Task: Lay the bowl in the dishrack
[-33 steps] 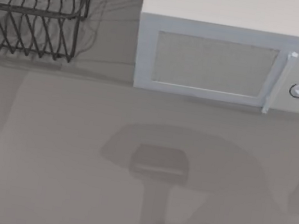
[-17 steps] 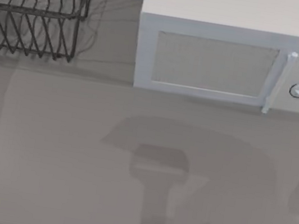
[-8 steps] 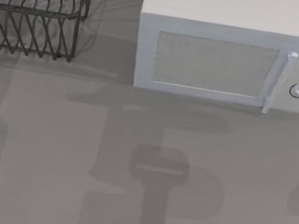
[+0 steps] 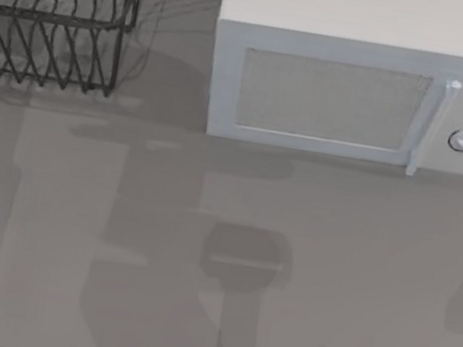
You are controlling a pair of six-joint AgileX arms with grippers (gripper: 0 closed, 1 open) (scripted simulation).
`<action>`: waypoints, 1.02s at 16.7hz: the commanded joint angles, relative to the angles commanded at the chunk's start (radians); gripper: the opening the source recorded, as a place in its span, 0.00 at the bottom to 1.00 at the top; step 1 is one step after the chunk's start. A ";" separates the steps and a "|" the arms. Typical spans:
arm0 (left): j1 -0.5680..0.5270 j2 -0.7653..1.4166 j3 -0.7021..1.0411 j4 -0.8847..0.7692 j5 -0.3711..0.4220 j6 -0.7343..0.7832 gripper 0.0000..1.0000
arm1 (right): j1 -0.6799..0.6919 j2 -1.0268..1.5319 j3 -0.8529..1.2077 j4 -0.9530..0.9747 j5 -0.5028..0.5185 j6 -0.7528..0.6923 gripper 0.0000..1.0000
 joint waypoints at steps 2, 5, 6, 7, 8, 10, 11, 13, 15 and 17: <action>0.000 0.000 0.000 0.000 0.000 0.000 0.00 | 0.000 0.000 0.000 0.000 0.000 0.000 1.00; 0.000 0.000 0.000 0.000 0.000 0.000 0.23 | 0.000 0.000 0.000 0.000 0.000 0.000 1.00; 0.000 0.000 0.000 0.000 0.000 0.000 0.30 | 0.000 0.000 0.000 0.000 0.000 0.000 1.00; 0.000 0.000 0.000 0.000 0.000 0.000 0.38 | 0.000 0.000 0.000 0.000 0.000 0.000 1.00; 0.000 0.000 0.000 0.000 0.000 0.000 0.45 | 0.000 0.000 0.000 0.000 0.000 0.000 1.00; 0.000 0.000 0.000 0.000 0.000 0.000 0.60 | 0.000 0.000 0.000 0.000 0.000 0.000 1.00; 0.000 0.000 0.000 0.000 0.000 0.000 0.68 | 0.000 0.000 0.000 0.000 0.000 0.000 1.00; 0.000 0.000 0.000 0.000 0.000 0.000 0.83 | 0.000 0.000 0.000 0.000 0.000 0.000 1.00; 0.000 0.000 0.000 0.000 0.000 0.000 0.98 | 0.000 0.000 0.000 0.000 0.000 0.000 1.00; 0.000 0.000 0.000 0.000 0.000 0.000 1.00 | 0.000 0.000 0.000 0.000 0.000 0.000 1.00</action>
